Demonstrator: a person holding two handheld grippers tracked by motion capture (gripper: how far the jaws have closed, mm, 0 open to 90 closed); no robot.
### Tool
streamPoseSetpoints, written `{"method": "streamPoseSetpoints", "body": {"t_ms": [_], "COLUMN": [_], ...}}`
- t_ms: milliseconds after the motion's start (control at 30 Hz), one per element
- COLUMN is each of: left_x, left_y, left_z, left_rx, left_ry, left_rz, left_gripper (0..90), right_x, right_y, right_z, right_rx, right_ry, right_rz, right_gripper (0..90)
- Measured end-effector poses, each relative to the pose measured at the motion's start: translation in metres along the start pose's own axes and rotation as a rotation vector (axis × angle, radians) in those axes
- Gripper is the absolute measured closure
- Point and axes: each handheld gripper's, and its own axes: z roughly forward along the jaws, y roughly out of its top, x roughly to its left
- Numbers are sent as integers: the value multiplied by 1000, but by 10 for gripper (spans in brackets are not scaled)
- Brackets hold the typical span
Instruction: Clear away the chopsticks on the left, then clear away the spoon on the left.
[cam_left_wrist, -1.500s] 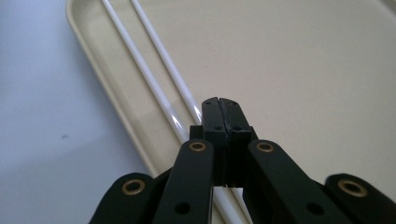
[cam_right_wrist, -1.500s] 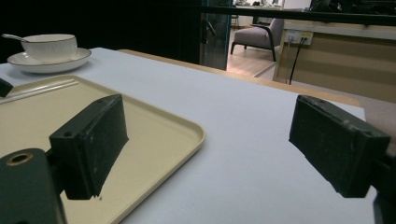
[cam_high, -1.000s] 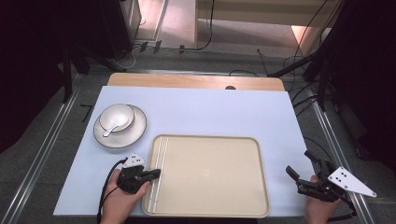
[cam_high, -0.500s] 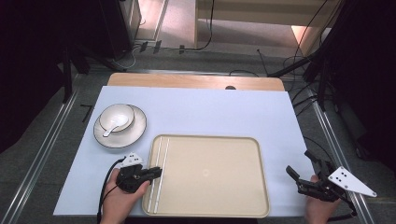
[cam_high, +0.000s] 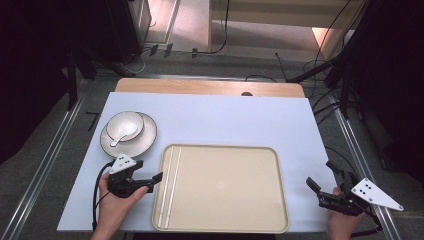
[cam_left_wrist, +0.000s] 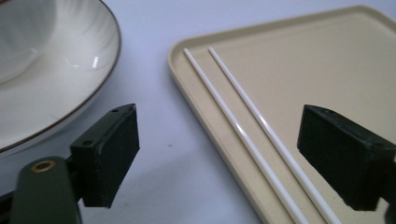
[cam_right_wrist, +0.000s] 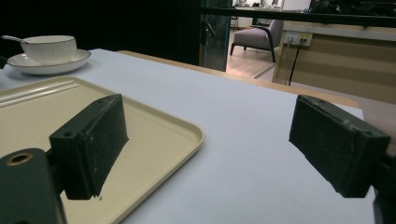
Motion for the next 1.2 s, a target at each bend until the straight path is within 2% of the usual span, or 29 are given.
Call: {"method": "streamPoseSetpoints", "body": {"t_ms": [67, 100, 133, 233, 267, 300, 367, 467, 633, 767, 867, 933, 967, 1000, 1033, 1067, 1200], "left_x": [3, 7, 12, 17, 19, 23, 25, 35, 52, 57, 64, 66, 69, 69, 72, 72, 76], "left_y": [0, 1, 2, 3, 3, 4, 5, 8, 11, 13, 19, 21, 24, 24, 27, 29, 33], "left_z": [-2, -5, -10, -16, -18, -23, -24, -29, -39, -42, -44, -44, -44, -44, -45, -46, -46], "left_rx": [-8, -17, -29, -45, -51, -59, -60, -57, -59, -64, -75, -73, -83, -83, -94, -105, -108], "left_ry": [6, 14, 11, 29, 44, 75, 85, 133, 177, 198, 217, 234, 249, 249, 246, 258, 269], "left_rz": [-3, -9, -14, -17, -25, -31, -36, -55, -87, -90, -109, -117, -140, -140, -157, -165, -181], "left_gripper": [58, 58, 18, 0, 0, 0, 0, 0, 32, 48, 69, 139, 143, 147, 162, 195, 281], "right_x": [0, 0, 0, -1, -1, -1, -1, -1, -1, -1, -1, -1, -1, -1, -1, -1, -1], "right_y": [0, 0, 0, 0, 0, 0, 0, 0, 0, 0, 0, 0, 0, 0, 0, 0, 0], "right_z": [0, 1, 0, 0, 0, 0, 0, 1, 0, 0, 0, 0, 0, 0, 0, 0, 0], "right_rx": [1, 1, 1, -1, -1, -1, -1, 1, -2, -4, -8, -7, -6, -6, -5, -6, -5], "right_ry": [0, 0, -1, -1, -1, -2, -1, 0, -4, -3, -3, -3, -3, -3, 0, 0, 1], "right_rz": [-1, -1, -4, -1, -2, -1, 3, -1, 0, 4, 4, 3, 4, 4, 5, 5, 1], "right_gripper": [118, 119, 119, 118, 118, 118, 119, 118, 119, 119, 118, 118, 119, 119, 119, 119, 118]}}
